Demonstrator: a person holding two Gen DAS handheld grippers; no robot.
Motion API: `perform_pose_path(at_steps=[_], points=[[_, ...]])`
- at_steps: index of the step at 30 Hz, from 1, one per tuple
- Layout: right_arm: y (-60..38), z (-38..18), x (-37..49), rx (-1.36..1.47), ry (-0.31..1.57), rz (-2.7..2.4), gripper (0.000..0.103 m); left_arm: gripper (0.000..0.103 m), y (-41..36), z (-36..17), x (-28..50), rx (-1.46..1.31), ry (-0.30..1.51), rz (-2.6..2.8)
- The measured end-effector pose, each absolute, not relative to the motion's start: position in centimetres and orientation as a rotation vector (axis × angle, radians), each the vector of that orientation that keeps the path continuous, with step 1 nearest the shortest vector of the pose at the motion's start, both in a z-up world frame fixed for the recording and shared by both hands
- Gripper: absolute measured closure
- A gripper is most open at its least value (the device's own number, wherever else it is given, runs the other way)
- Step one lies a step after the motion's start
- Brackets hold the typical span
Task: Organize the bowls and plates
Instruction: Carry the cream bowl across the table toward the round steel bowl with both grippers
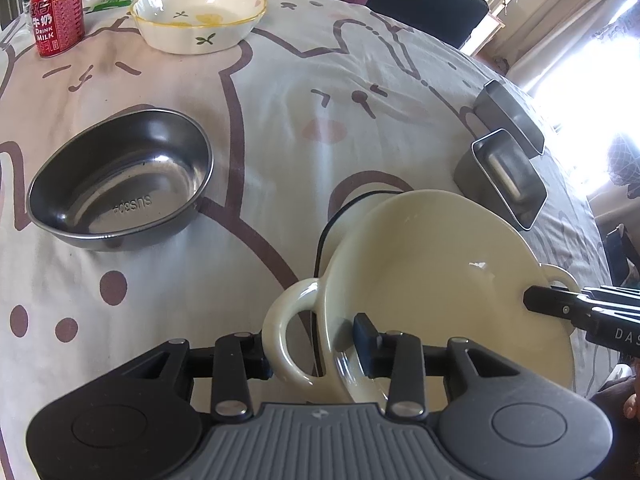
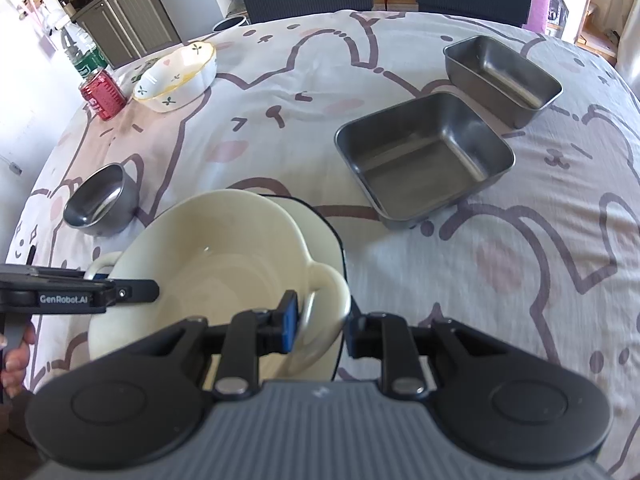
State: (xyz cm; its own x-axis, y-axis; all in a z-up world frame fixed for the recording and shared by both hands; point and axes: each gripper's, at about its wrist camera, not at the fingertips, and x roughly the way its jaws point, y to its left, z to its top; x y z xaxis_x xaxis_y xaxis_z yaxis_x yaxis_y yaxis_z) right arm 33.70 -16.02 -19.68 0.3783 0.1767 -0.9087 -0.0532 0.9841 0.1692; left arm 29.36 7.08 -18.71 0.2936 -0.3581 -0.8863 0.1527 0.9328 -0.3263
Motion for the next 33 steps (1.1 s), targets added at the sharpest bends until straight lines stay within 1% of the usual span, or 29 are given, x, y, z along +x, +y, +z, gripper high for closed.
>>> perform_pose_path(at_steps=[7,20,26,29,33], points=[[-16.1,-19.7,33.8,0.117,1.174,0.145,0.075,0.060,6.6,-18.9,29.5,-0.172,1.239,-0.339],[-16.3,-20.3,34.0,0.126,1.210,0.152,0.075,0.059,6.0,-19.0,29.8,-0.162,1.273,-0.311],[-16.4,-20.4,34.0,0.131,1.220,0.151,0.074,0.059,5.6,-18.8,29.7,-0.131,1.258,-0.312],[-16.0,-20.4,34.1,0.080,1.213,0.137,0.073,0.060,5.0,-18.1,29.5,-0.050,1.204,-0.321],[-16.1,-20.4,34.4,0.074,1.205,0.128,0.073,0.061,5.1,-18.1,29.7,-0.062,1.205,-0.326]])
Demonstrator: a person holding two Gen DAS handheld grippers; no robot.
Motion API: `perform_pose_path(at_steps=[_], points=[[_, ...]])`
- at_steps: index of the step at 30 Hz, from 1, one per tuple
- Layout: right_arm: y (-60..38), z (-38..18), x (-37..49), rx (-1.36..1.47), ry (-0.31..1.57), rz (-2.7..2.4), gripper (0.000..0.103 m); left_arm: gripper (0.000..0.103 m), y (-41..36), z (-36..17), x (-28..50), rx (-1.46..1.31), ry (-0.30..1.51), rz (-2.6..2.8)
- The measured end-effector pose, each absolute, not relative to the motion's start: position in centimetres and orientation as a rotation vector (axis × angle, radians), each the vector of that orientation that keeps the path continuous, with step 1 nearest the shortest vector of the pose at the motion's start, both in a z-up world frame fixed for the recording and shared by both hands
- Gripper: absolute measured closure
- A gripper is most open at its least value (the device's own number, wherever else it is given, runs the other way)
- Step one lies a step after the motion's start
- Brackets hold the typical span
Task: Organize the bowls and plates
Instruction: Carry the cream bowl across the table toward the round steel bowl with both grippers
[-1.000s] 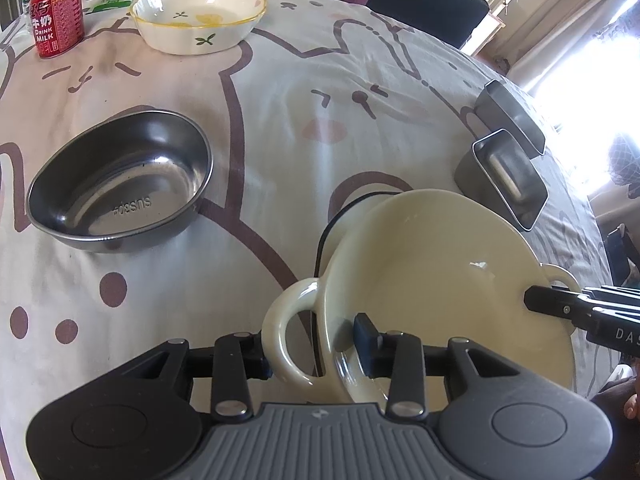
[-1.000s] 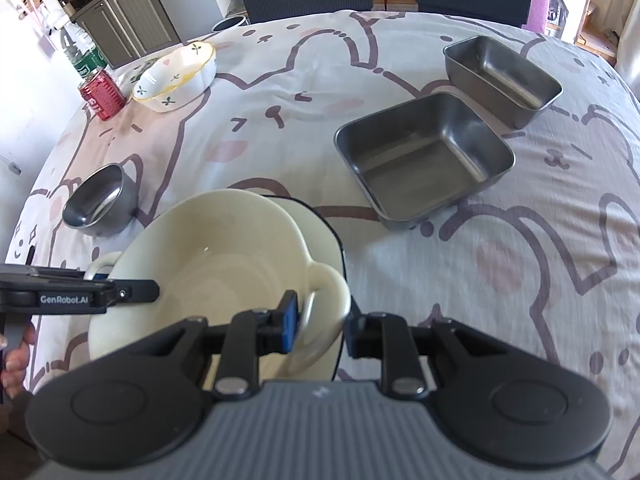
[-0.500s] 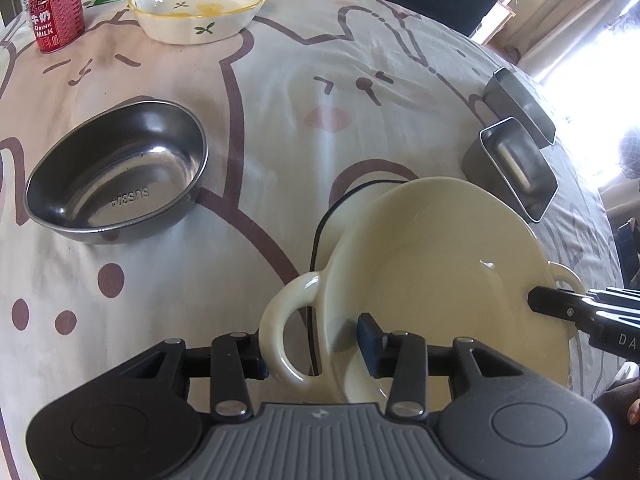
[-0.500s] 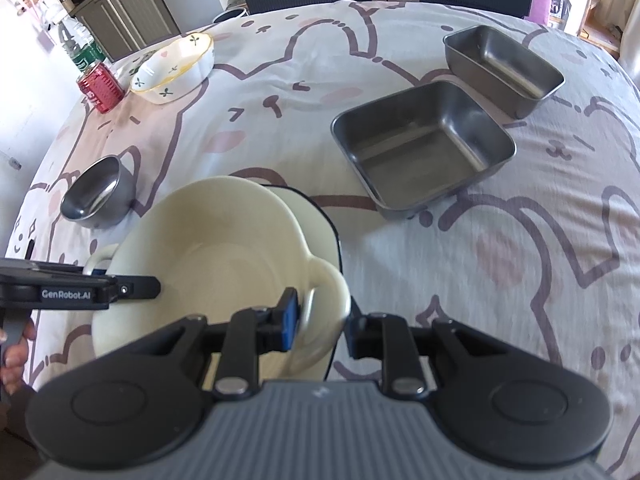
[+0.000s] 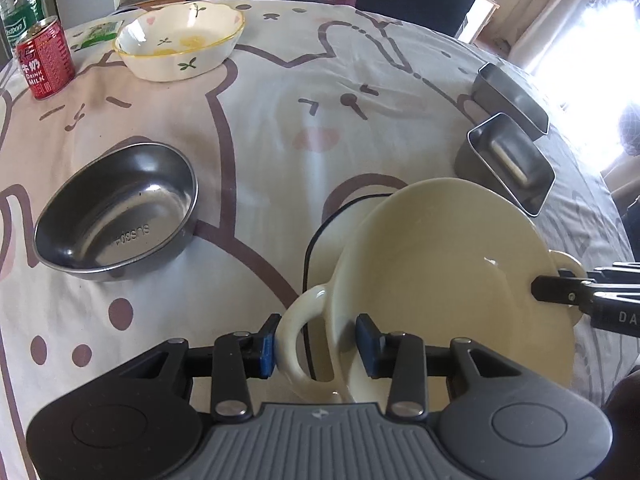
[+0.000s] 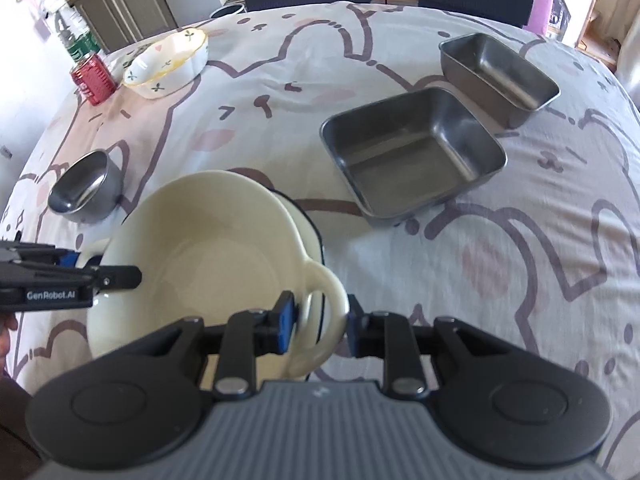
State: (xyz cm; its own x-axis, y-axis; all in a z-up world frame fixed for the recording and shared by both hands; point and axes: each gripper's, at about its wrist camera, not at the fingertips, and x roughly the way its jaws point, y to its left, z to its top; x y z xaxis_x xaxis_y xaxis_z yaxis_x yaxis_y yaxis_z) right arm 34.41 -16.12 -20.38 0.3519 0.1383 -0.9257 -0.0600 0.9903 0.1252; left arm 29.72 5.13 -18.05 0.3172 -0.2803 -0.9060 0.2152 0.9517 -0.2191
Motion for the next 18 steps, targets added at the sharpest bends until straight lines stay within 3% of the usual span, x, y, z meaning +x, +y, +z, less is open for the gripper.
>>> perform_pose_path(at_steps=[18], points=[[-16.60,-21.43,34.89,0.123,1.244,0.105,0.069,0.061,5.58,-17.51,29.64,-0.061,1.196,-0.326]])
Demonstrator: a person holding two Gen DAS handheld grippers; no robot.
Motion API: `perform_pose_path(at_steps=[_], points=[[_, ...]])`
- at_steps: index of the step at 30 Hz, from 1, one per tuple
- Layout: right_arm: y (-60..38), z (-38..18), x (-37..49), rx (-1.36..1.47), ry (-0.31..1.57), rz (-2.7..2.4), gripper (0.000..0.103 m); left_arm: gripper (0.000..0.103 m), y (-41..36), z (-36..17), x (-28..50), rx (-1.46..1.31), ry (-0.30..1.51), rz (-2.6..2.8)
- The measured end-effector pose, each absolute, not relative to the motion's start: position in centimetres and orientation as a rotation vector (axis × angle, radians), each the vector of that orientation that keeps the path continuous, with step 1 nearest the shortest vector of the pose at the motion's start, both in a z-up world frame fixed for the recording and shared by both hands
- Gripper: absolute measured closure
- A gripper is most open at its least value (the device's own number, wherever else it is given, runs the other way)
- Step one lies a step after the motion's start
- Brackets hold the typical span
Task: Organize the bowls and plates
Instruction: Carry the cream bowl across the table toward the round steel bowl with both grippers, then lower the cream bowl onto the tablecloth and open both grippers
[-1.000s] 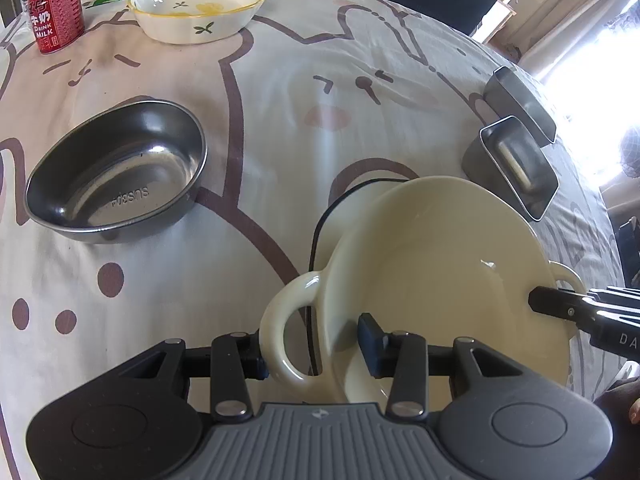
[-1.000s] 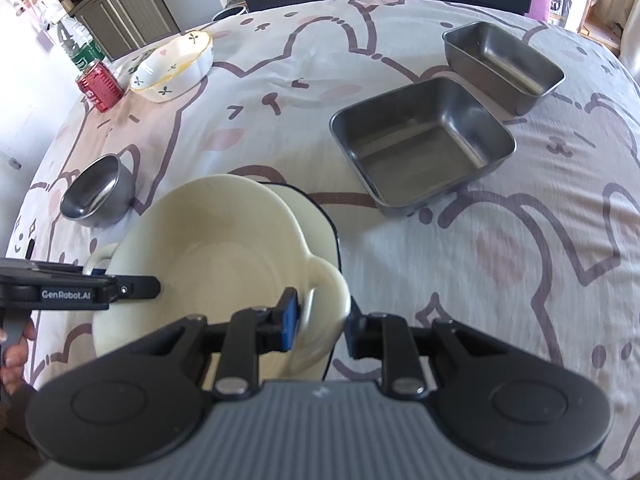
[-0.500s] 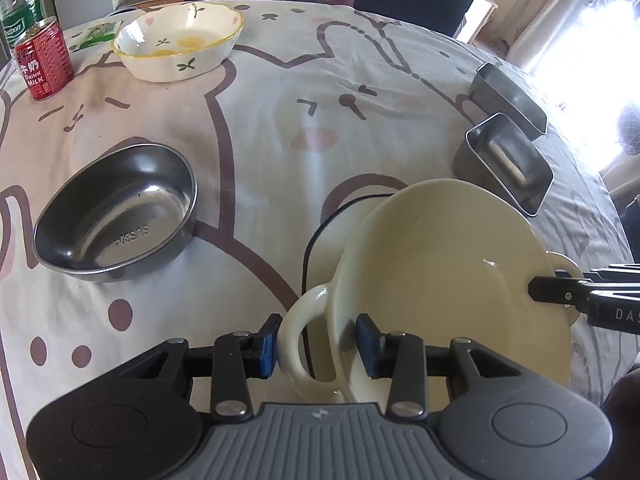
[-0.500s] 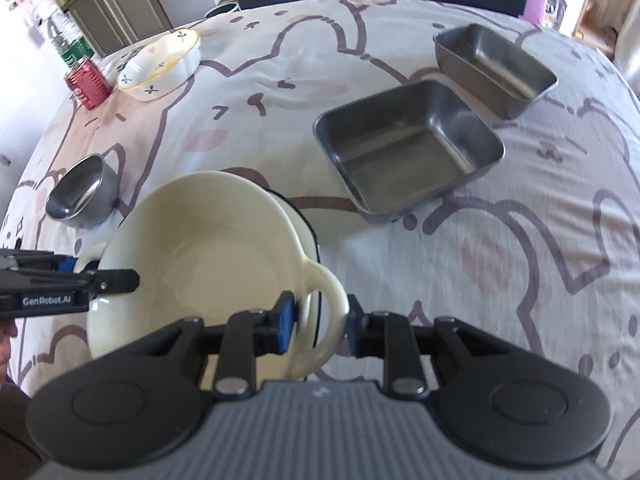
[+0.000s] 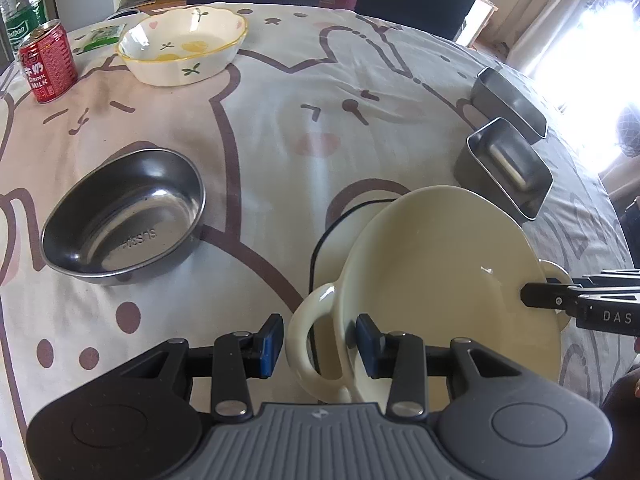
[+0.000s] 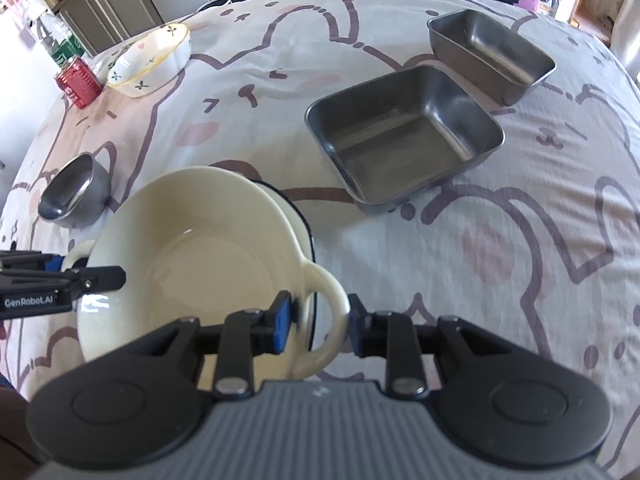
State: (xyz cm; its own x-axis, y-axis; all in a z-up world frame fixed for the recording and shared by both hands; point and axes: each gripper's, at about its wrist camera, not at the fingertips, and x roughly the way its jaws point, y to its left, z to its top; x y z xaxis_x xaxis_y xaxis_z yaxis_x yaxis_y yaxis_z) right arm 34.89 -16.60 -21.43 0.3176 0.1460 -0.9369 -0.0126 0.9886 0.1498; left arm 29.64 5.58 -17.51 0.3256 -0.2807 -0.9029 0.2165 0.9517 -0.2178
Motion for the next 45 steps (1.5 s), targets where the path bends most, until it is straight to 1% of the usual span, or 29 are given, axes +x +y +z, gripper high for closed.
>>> perform_pose_path(at_steps=[7,8,10,15,18,20,24,26,27,28,29,31,32,34,35,36,37,38,40,43,45], points=[[-16.7,-21.6,35.1,0.142,1.248,0.106,0.069,0.061,5.6,-17.4,29.6,-0.059,1.196,-0.322],[-16.7,-21.6,35.0,0.143,1.248,0.106,0.068,0.060,5.6,-17.4,29.5,-0.054,1.197,-0.322],[-16.8,-21.6,35.0,0.139,1.248,0.101,0.064,0.060,5.5,-17.3,29.5,-0.046,1.200,-0.317],[-17.1,-21.7,35.0,0.160,1.250,0.101,0.062,0.059,5.6,-17.3,29.4,-0.051,1.207,-0.305],[-17.1,-21.8,34.9,0.147,1.249,0.088,0.055,0.058,5.6,-17.3,29.5,-0.052,1.210,-0.299],[-17.0,-21.8,34.9,0.140,1.249,0.082,0.052,0.052,5.5,-17.3,29.4,-0.042,1.209,-0.289],[-16.9,-21.8,34.8,0.130,1.245,0.081,0.051,0.049,5.6,-17.3,29.4,-0.039,1.210,-0.275],[-16.9,-21.8,34.7,0.130,1.244,0.086,0.050,0.040,5.7,-17.2,29.3,-0.045,1.214,-0.277],[-16.9,-21.8,34.7,0.133,1.248,0.094,0.050,0.037,5.7,-17.2,29.3,-0.048,1.214,-0.278],[-16.9,-21.8,34.6,0.139,1.250,0.102,0.047,0.031,5.6,-17.2,29.3,-0.050,1.214,-0.277],[-16.9,-21.8,34.6,0.145,1.251,0.109,0.045,0.027,5.6,-17.1,29.2,-0.050,1.211,-0.276],[-16.9,-21.8,34.5,0.138,1.244,0.108,0.031,0.025,5.5,-17.0,29.2,-0.048,1.205,-0.275],[-16.9,-21.7,34.4,0.135,1.238,0.104,0.028,0.022,5.4,-17.0,29.2,-0.049,1.204,-0.276],[-16.9,-21.6,34.4,0.133,1.226,0.100,0.017,0.016,5.4,-16.9,29.1,-0.053,1.199,-0.277],[-16.9,-21.6,34.3,0.133,1.224,0.100,0.015,0.013,5.3,-16.8,29.1,-0.055,1.195,-0.279],[-17.0,-21.5,34.2,0.134,1.220,0.101,0.010,0.012,5.3,-16.7,29.0,-0.055,1.192,-0.283],[-17.0,-21.4,34.1,0.135,1.215,0.103,0.007,0.008,5.3,-16.6,28.9,-0.057,1.187,-0.287],[-17.0,-21.3,34.1,0.135,1.209,0.106,0.007,0.006,5.2,-16.4,28.8,-0.058,1.180,-0.290],[-17.2,-21.0,33.8,0.136,1.193,0.107,0.002,0.003,5.1,-15.9,28.5,-0.052,1.160,-0.296],[-17.4,-20.2,33.5,0.145,1.150,0.106,0.001,0.000,5.1,-14.9,28.0,-0.049,1.124,-0.311],[-17.5,-19.4,33.2,0.130,1.113,0.095,0.001,0.000,5.2,-14.1,27.9,-0.047,1.091,-0.314]])
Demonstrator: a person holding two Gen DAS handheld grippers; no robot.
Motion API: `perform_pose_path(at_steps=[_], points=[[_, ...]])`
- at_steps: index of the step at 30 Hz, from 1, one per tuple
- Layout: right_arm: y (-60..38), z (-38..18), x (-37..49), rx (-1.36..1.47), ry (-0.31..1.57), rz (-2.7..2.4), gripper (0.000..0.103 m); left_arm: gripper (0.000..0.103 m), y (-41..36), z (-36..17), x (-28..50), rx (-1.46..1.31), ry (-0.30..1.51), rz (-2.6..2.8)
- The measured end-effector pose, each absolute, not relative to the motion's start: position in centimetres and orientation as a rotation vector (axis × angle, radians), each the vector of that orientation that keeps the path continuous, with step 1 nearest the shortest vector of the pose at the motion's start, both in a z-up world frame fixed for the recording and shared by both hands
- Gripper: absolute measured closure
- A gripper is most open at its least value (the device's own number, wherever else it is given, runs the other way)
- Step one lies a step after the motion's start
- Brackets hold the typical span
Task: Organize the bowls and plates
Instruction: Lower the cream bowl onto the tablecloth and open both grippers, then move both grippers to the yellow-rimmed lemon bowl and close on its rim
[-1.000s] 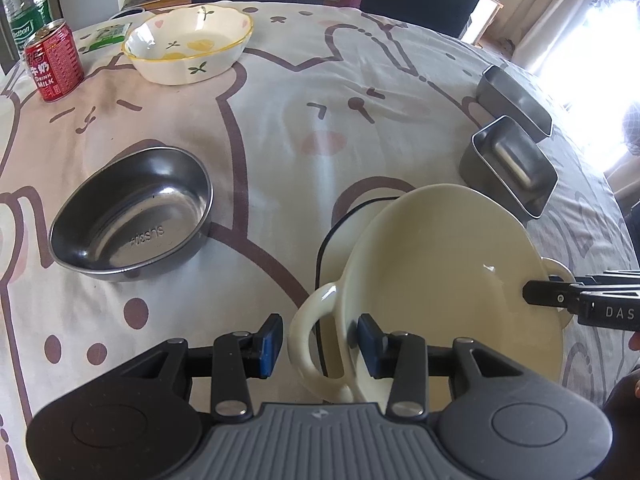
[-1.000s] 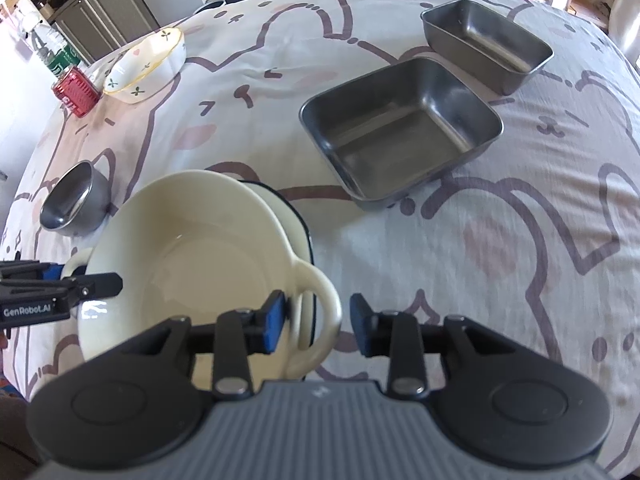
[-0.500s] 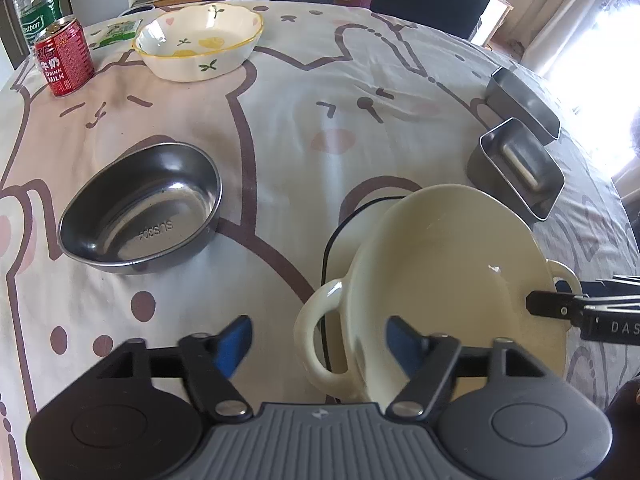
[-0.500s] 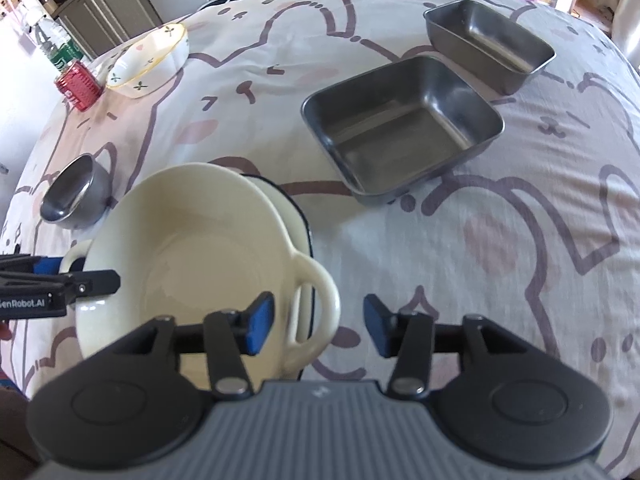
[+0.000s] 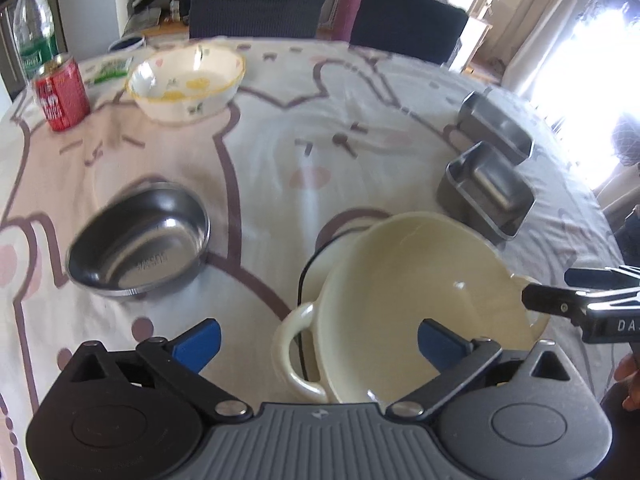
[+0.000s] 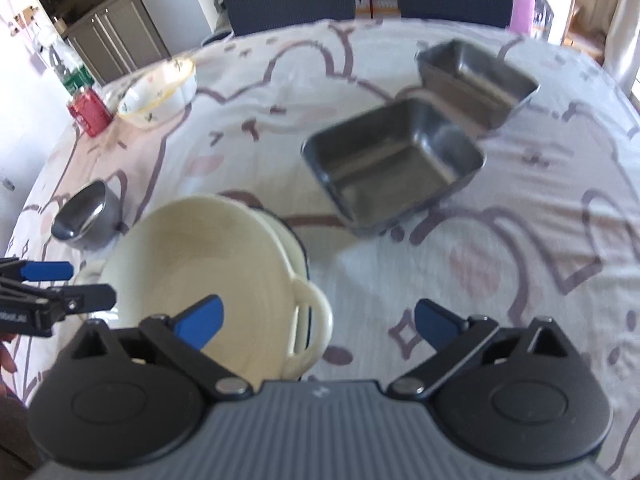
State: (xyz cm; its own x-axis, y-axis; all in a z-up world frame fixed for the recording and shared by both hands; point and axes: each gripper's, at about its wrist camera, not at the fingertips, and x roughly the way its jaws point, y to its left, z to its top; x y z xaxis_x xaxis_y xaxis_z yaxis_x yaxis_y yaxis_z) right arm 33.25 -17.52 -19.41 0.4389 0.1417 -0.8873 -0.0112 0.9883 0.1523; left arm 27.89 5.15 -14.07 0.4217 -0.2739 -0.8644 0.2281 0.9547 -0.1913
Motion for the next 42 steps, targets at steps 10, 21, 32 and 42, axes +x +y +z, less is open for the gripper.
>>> perform_pose_path(at_steps=[10,21,32,42], points=[[-18.0,-14.0,34.7,0.175,0.917,0.130,0.000,0.000,7.9,-9.2,28.4,-0.149,0.875,-0.213],[-16.8,-8.6,44.7,0.044,0.701,0.277,0.000,0.000,12.2,-7.4,31.7,-0.308,0.725,-0.010],[-11.2,-12.6,58.7,0.085,0.794,0.426,0.025,0.006,14.8,-9.3,38.9,-0.406,0.666,0.075],[-4.9,-20.8,66.7,0.199,0.969,0.510,0.060,0.058,17.7,-15.6,45.2,-0.504,0.776,0.107]])
